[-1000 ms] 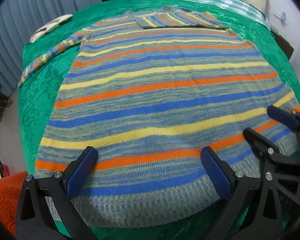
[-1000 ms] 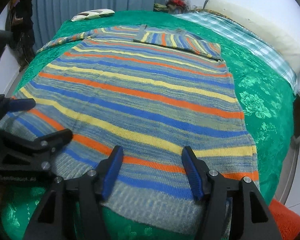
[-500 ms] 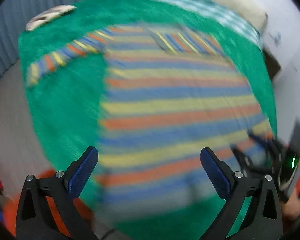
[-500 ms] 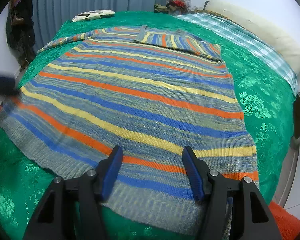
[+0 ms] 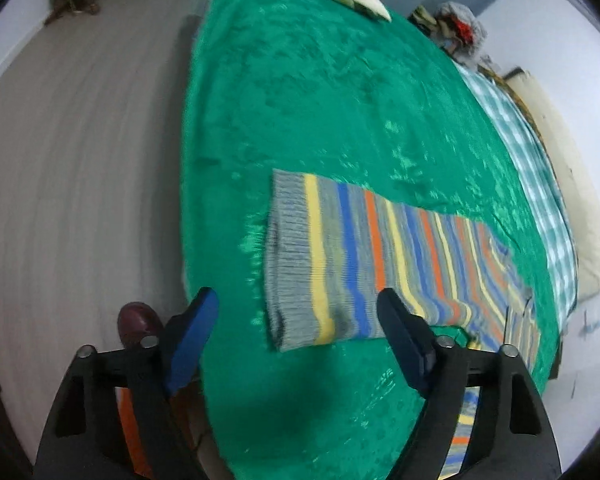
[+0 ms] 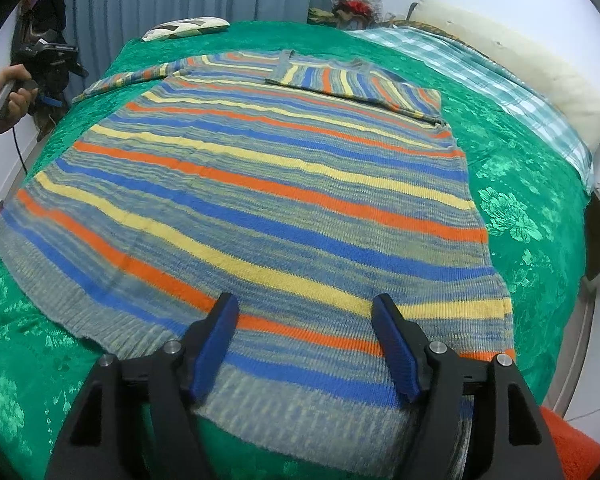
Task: Fold small clothes
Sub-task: 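Grasp the other sleeve with the left tool and fold it across the body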
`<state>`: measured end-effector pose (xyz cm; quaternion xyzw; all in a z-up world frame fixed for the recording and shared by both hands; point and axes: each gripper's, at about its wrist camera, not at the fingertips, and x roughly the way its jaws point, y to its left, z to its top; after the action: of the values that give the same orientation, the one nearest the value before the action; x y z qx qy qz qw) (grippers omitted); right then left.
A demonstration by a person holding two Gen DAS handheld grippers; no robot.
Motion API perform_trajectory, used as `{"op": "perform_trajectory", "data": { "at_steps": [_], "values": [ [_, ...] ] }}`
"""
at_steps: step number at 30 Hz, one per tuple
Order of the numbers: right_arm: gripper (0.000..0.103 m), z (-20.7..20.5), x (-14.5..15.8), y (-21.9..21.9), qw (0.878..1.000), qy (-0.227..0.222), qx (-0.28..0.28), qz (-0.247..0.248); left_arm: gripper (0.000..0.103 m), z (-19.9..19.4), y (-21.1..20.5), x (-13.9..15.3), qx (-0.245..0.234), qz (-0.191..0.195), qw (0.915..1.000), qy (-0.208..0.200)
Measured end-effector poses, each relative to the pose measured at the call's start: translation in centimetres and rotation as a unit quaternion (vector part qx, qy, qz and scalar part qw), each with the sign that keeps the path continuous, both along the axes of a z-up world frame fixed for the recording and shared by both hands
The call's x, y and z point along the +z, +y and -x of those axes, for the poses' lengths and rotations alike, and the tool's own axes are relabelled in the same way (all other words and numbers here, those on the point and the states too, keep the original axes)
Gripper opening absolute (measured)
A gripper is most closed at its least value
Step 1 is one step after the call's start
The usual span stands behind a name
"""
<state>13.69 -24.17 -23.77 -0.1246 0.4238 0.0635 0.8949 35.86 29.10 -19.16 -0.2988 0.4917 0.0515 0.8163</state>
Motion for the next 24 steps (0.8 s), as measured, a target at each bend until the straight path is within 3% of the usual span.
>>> {"op": "perform_trajectory", "data": {
  "at_steps": [1, 4, 5, 7, 10, 13, 15, 18, 22, 23, 24],
  "values": [
    [0.072, -0.1, 0.0, 0.0, 1.000, 0.000, -0.001, 0.000, 0.067, -0.3, -0.5, -0.1, -0.013, 0.000, 0.9999, 0.002],
    [0.074, -0.2, -0.1, 0.0, 1.000, 0.000, -0.004, 0.001, 0.027, -1.1, -2.2, 0.0, -0.043, -0.036, 0.9981, 0.025],
    [0.074, -0.2, -0.1, 0.0, 1.000, 0.000, -0.005, 0.001, 0.005, -1.2, -2.6, 0.1, -0.045, -0.057, 0.9968, 0.035],
    [0.074, -0.2, -0.1, -0.1, 1.000, 0.000, -0.005, 0.000, 0.003, -1.2, -2.9, 1.0, -0.038, -0.065, 0.9966, 0.033],
    [0.074, -0.2, 0.0, -0.2, 1.000, 0.000, -0.005, -0.002, 0.002, -1.3, -4.3, 3.8, -0.040, -0.116, 0.9924, 0.010],
    [0.074, -0.2, 0.0, -0.2, 1.000, -0.001, -0.005, -0.003, 0.002, -2.8, -8.5, 8.6, -0.074, -0.175, 0.9811, -0.035],
    [0.074, -0.2, -0.1, -0.2, 1.000, -0.001, -0.005, -0.003, 0.002, -4.1, -12.8, 12.0, -0.119, -0.189, 0.9717, -0.076],
    [0.074, -0.2, -0.1, -0.2, 1.000, -0.001, -0.005, -0.003, 0.002, -5.6, -21.1, 16.1, -0.201, -0.200, 0.9504, -0.128],
    [0.074, -0.2, -0.1, -0.2, 1.000, 0.000, -0.004, -0.004, 0.005, -6.5, -32.4, 17.3, -0.310, -0.171, 0.9206, -0.165],
    [0.074, -0.2, -0.1, -0.2, 1.000, 0.000, -0.004, -0.004, 0.014, -6.8, -34.6, 16.6, -0.339, -0.154, 0.9147, -0.157],
    [0.074, -0.3, -0.1, -0.2, 1.000, 0.001, -0.004, -0.004, 0.031, -7.2, -36.9, 15.5, -0.366, -0.144, 0.9084, -0.143]
  ]
}}
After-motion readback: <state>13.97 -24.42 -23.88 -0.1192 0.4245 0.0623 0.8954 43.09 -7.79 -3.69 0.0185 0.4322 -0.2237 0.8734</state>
